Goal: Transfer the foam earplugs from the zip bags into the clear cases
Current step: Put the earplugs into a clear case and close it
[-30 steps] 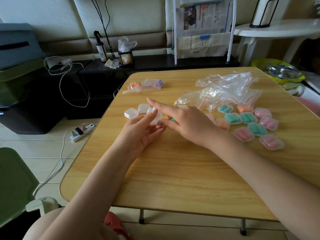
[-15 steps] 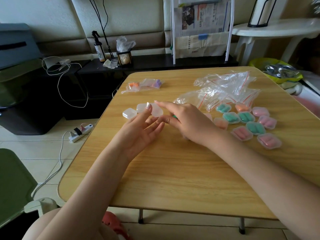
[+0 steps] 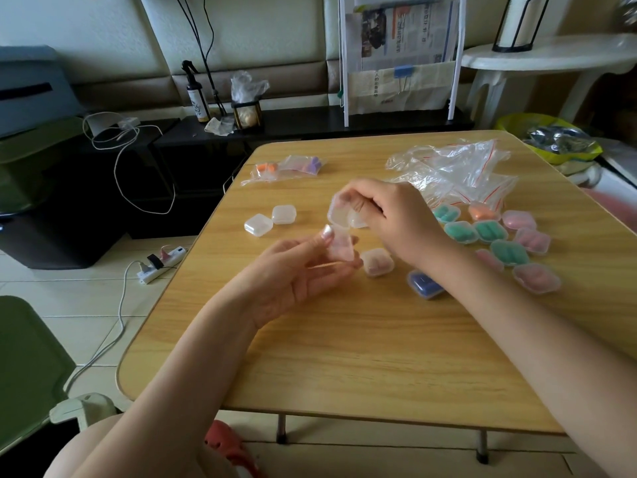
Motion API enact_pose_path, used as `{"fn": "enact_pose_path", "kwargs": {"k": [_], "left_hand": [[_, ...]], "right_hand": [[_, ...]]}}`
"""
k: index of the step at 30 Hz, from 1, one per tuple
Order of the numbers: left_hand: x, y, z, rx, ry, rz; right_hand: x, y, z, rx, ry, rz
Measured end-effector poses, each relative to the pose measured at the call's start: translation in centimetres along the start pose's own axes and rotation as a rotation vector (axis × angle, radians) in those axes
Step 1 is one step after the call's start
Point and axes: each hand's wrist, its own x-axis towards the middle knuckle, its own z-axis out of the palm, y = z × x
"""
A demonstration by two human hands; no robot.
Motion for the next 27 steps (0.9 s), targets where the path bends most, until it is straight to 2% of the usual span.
{"fn": "enact_pose_path", "kwargs": {"k": [2,4,7,9,12,15,18,22,27], "left_hand": [[-0.3,-0.1,0.3,0.0,-0.068,-0.048],[-0.3,-0.1,0.5,-0.021,-0.063,-0.046],[0.2,0.0,-0.1,-0.1,0.005,0.007],[0.6,0.1,-0.5,-0.173,0.096,0.046],[0.9,0.2,-1.1,-0.246,0.209,0.109],[0.9,0.2,-1.1,-0.239,0.249,0.137],[0.9,0.2,-1.1,-0.24,0.255,0.151],[0.8,0.0,-0.8,-0.219,0.213,0.142],[0.9,0.0,-0.9,-0.185,0.199,0.149]], "right_hand": [[-0.3,-0.4,0.4,0.046,-0.087,0.062],[-0.5,-1.0,0.8,0.136,-0.122,0.155],[0.2,-1.4,0.6,0.544,-0.064,0.442],[0.7,-1.1,0.3,0.873,-0.101,0.586],[0.6,-1.1,0.4,1.053,-0.171,0.658],[0.1,-1.7,0.7,1.003,-0.195,0.633],[-0.1,-2.3,1.1,0.793,-0.196,0.523],[-0.5,-3.3,1.4,0.655,-0.038,0.426],[-0.9,-3.0,2.2,0.544,0.027,0.322]]}}
